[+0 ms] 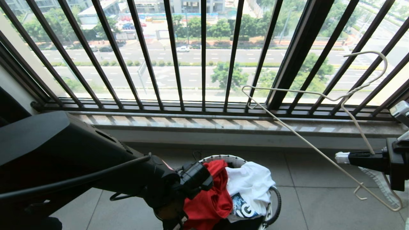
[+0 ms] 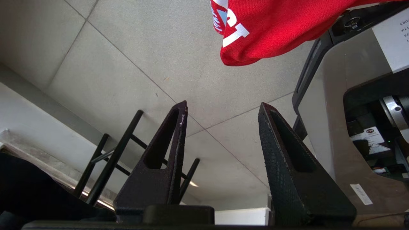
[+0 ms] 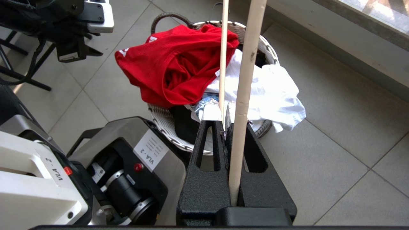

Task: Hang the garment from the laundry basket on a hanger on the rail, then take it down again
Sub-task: Pick up clothes from the basket

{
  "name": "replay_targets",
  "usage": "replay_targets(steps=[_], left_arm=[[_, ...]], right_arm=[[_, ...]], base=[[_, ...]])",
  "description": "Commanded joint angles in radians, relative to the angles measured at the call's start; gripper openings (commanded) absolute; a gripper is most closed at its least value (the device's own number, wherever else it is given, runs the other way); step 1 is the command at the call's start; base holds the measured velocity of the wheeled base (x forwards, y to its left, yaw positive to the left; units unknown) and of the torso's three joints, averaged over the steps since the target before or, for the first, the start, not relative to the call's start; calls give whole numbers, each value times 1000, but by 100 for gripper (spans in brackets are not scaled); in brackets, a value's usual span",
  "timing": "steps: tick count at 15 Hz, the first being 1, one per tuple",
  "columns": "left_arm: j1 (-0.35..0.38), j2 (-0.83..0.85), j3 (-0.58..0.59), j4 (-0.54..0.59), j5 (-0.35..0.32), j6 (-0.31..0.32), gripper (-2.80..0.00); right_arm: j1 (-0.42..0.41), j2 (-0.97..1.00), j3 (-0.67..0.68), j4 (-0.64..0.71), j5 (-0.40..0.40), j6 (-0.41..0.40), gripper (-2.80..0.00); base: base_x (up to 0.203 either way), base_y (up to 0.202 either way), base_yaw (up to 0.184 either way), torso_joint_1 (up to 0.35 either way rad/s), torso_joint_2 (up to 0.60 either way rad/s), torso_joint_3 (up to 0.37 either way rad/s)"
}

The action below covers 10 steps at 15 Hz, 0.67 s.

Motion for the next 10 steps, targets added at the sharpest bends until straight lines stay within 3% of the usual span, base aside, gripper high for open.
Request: replay_targets(steps=[1,3,5,7,8,10], left_arm=[[29,-37,-5,3,2,20,0],[31,-105,-10,-4,-15,16,0],[31,-129,-44,-10,-127,8,0],[40,-116,-57,-40,-184,-10,0],[47,-114,-45,-100,-201,-8,-280],[57,-109,-28,-158,-213,13,-280]], right_arm=[[-1,11,0,1,4,-3,-280],[-6,15,0,-1,-21,-3,-280],[-4,19,0,-1,-28,-3,-280],[-4,19,6,1,-30,-4,-280],[-1,16,6,1,-29,-5,-280],[4,5,5,1,-30,-5,-280]], base=[[0,0,0,0,0,0],[0,0,0,0,0,0],[0,0,0,0,0,0],[0,0,0,0,0,0],[0,0,0,0,0,0],[0,0,0,0,0,0]])
